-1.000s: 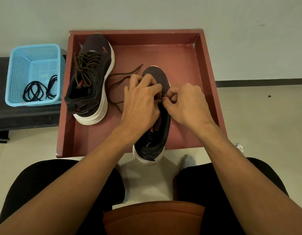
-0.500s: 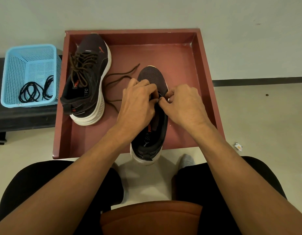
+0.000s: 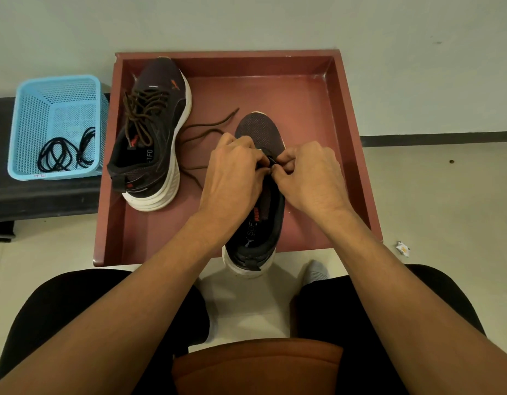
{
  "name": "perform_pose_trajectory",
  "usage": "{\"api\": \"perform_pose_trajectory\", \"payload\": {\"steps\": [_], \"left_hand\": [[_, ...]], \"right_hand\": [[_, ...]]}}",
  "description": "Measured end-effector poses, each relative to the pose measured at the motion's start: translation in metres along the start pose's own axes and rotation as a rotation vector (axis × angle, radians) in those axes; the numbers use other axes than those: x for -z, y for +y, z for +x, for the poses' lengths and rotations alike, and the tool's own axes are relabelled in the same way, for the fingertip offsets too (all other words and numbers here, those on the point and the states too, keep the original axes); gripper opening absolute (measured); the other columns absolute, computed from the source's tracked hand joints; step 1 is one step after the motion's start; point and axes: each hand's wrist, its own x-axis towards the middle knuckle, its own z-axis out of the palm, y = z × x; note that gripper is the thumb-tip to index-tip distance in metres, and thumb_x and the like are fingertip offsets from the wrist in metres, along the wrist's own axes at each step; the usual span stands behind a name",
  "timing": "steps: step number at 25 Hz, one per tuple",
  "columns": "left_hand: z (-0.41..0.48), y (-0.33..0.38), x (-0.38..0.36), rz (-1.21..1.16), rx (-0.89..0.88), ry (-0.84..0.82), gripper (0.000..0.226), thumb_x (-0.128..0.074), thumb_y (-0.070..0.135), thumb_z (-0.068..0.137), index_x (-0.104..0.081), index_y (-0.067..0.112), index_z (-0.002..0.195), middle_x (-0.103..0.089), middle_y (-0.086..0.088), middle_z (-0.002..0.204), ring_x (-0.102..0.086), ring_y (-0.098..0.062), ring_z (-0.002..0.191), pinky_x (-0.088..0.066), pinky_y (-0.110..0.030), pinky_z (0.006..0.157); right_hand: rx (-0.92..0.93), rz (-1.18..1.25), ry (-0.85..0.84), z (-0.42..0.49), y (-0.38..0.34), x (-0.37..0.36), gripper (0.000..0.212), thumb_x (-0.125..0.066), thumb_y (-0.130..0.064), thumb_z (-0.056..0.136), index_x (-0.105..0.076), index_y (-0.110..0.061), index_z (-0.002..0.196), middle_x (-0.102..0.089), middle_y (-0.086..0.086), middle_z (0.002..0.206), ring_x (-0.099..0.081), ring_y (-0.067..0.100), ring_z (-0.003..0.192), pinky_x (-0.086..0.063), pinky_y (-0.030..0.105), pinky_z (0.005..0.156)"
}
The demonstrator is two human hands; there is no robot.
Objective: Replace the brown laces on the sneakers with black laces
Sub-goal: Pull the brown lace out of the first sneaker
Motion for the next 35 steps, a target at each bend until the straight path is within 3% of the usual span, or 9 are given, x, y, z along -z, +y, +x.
{"api": "perform_pose_trajectory", "payload": {"steps": [3, 7, 15, 18, 21, 24, 29, 32, 35], "left_hand": [[-0.001, 0.000, 0.000, 0.005, -0.006, -0.020, 0.012, -0.076, 0.022, 0.091, -0.081, 0.017, 0.101, -0.065, -0.001, 0.095, -0.039, -0.014, 0.092, -0.039, -0.031, 0.074], [0.000, 0.002, 0.005, -0.037, 0.014, -0.053, 0.002, -0.074, 0.018, 0.087, -0.074, 0.019, 0.090, -0.055, 0.008, 0.086, -0.041, -0.015, 0.089, -0.047, -0.044, 0.072], [0.004, 0.001, 0.004, -0.144, 0.026, -0.145, 0.018, -0.071, 0.010, 0.083, -0.055, 0.018, 0.077, -0.044, 0.012, 0.080, -0.041, -0.017, 0.083, -0.049, -0.052, 0.074], [0.000, 0.009, 0.010, -0.175, -0.005, -0.120, 0.022, -0.071, 0.006, 0.082, -0.053, 0.017, 0.077, -0.047, 0.010, 0.081, -0.044, -0.018, 0.080, -0.047, -0.046, 0.075], [-0.011, 0.015, 0.016, -0.267, -0.042, -0.093, 0.019, -0.073, 0.001, 0.082, -0.057, 0.011, 0.077, -0.052, 0.004, 0.081, -0.049, -0.017, 0.079, -0.041, -0.028, 0.071], [-0.008, 0.009, 0.016, -0.269, -0.018, -0.097, 0.016, -0.076, 0.005, 0.085, -0.062, 0.012, 0.080, -0.057, 0.002, 0.083, -0.053, -0.016, 0.080, -0.044, -0.033, 0.074], [-0.002, 0.004, 0.019, -0.342, -0.021, -0.024, 0.007, -0.078, 0.018, 0.088, -0.071, 0.019, 0.086, -0.063, 0.009, 0.086, -0.060, -0.006, 0.081, -0.048, -0.021, 0.077], [0.008, -0.011, 0.028, -0.383, 0.105, 0.085, 0.006, -0.079, 0.028, 0.088, -0.078, 0.023, 0.091, -0.066, 0.007, 0.086, -0.063, -0.007, 0.079, -0.051, -0.024, 0.075], [0.015, -0.029, 0.039, -0.404, 0.264, 0.174, 0.008, -0.077, 0.035, 0.091, -0.079, 0.028, 0.094, -0.060, 0.012, 0.071, -0.055, -0.001, 0.064, -0.045, -0.018, 0.065]], "right_hand": [[-0.007, 0.009, 0.016, 0.000, 0.000, 0.000, 0.008, -0.077, -0.026, 0.093, -0.079, -0.022, 0.100, -0.074, -0.005, 0.086, -0.073, 0.014, 0.080, -0.062, 0.028, 0.074], [-0.009, 0.011, 0.013, -0.001, -0.001, 0.001, 0.005, -0.077, -0.025, 0.093, -0.079, -0.023, 0.097, -0.073, -0.008, 0.081, -0.072, 0.012, 0.076, -0.061, 0.027, 0.073], [0.010, -0.005, 0.005, -0.001, -0.001, 0.000, 0.007, -0.073, -0.022, 0.094, -0.079, -0.019, 0.094, -0.076, 0.000, 0.083, -0.074, 0.018, 0.078, -0.064, 0.034, 0.074], [0.016, -0.084, 0.022, 0.001, 0.000, 0.001, 0.011, -0.069, -0.020, 0.094, -0.079, -0.016, 0.092, -0.074, 0.004, 0.081, -0.073, 0.023, 0.074, -0.064, 0.037, 0.070], [0.005, -0.124, 0.055, 0.005, 0.003, 0.009, 0.012, -0.069, -0.021, 0.096, -0.080, -0.019, 0.098, -0.075, 0.006, 0.087, -0.074, 0.028, 0.080, -0.064, 0.038, 0.075], [0.017, -0.115, 0.048, 0.002, 0.001, 0.011, 0.011, -0.071, -0.022, 0.097, -0.080, -0.018, 0.101, -0.076, 0.005, 0.090, -0.074, 0.025, 0.083, -0.063, 0.036, 0.078], [0.002, -0.091, 0.043, 0.003, 0.004, 0.015, 0.013, -0.073, -0.028, 0.094, -0.081, -0.023, 0.104, -0.078, 0.001, 0.090, -0.074, 0.021, 0.085, -0.063, 0.035, 0.085], [-0.021, -0.069, 0.029, 0.004, 0.005, 0.017, 0.011, -0.075, -0.030, 0.094, -0.081, -0.026, 0.103, -0.075, -0.005, 0.085, -0.072, 0.013, 0.079, -0.057, 0.023, 0.077], [-0.014, -0.038, 0.025, 0.003, 0.006, 0.018, 0.006, -0.077, -0.031, 0.092, -0.080, -0.027, 0.095, -0.070, -0.012, 0.075, -0.067, 0.004, 0.069, -0.055, 0.020, 0.069]]}}
